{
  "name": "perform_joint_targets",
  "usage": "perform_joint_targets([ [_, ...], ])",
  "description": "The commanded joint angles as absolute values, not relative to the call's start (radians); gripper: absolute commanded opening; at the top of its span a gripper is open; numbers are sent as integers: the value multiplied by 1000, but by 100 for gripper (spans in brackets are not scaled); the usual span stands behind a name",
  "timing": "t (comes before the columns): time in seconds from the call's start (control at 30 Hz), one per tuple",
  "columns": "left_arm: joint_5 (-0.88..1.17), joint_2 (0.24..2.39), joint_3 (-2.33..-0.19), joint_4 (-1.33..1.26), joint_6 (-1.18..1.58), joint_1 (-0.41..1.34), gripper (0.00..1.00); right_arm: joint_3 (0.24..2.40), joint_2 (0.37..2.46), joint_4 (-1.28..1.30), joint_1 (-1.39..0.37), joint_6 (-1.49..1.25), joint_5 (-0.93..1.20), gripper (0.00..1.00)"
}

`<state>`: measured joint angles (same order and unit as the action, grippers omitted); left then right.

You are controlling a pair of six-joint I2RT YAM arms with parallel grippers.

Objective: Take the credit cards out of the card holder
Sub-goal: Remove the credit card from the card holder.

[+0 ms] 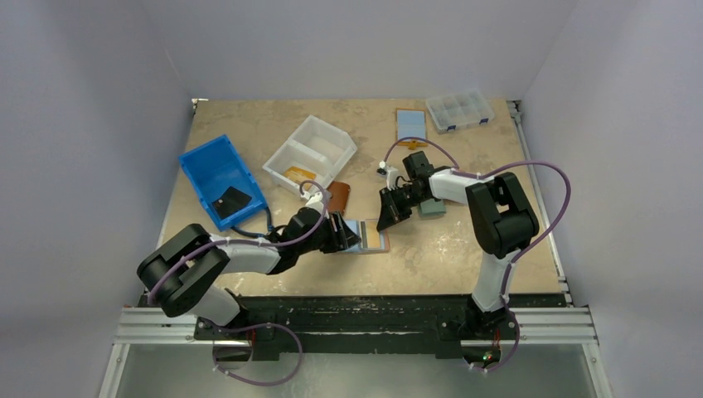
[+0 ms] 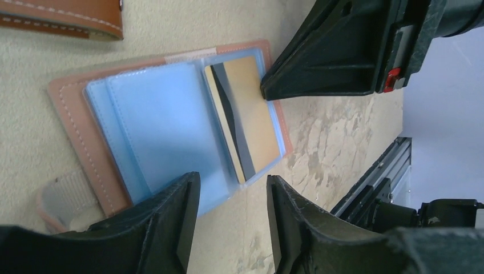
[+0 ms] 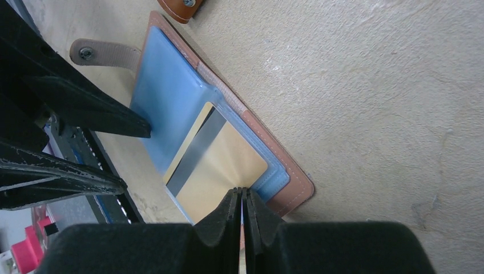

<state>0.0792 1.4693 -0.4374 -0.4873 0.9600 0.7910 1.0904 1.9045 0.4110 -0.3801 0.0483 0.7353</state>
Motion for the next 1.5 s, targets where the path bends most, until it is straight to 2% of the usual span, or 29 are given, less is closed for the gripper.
perform_joint_targets([
  [0.0,136,1503,-484,-655,978,779,48,1086,1923,440,-396,97,635,13],
  [0.07,146,1521,-490,-675,985,778,45,1086,1925,442,-395,97,634,13],
  [1.0,131,1728,-513,-682,1082,763,38,1087,1934,449,-395,103,700,11],
  [1.13,138,1752,-495,-738,1115,763,32,1087,1940,457,-404,107,762,0],
  [1.27,142,1765,-487,-773,1134,762,24,1094,1950,471,-412,114,823,0],
  [1.43,138,1770,-482,-784,1135,762,0,1104,1948,481,-411,124,824,3],
  [1.47,138,1772,-481,-784,1134,762,0,1106,1945,483,-412,127,821,5],
])
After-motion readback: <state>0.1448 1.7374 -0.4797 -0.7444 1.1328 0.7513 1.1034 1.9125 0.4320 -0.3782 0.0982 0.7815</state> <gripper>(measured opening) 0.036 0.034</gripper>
